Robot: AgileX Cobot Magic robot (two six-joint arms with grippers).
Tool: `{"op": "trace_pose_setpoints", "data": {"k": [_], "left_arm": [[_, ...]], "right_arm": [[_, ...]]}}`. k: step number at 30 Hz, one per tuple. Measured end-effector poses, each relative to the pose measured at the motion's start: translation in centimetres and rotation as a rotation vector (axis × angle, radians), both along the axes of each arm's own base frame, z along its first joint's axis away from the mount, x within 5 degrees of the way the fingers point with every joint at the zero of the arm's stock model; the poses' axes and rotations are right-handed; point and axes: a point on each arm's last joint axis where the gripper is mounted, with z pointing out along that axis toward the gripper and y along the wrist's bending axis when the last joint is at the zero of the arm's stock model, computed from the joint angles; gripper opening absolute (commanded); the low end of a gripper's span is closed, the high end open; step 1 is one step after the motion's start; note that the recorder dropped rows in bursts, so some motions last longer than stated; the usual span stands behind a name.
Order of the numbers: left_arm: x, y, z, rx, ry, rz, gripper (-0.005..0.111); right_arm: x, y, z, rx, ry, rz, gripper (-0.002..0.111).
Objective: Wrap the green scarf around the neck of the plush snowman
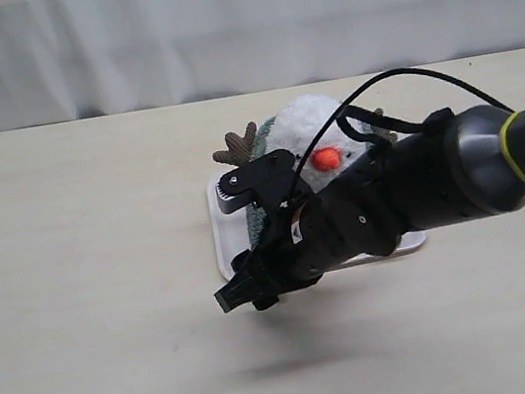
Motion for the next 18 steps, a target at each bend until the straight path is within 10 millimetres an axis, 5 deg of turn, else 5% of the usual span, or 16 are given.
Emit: {"op": "trace_pose_setpoints", "data": {"k": [11,18], "left_arm": [[0.0,0.0,0.0,0.000,0.000,0.000,0.000],[0.0,0.0,0.0,0.000,0.000,0.000,0.000]], "right_arm": [[1.1,-1.0,-0.1,0.054,-0.035,-0.076,0.059],[1.4,-0.9,-2.4,0.054,0.003,-0.113,0.059]]}}
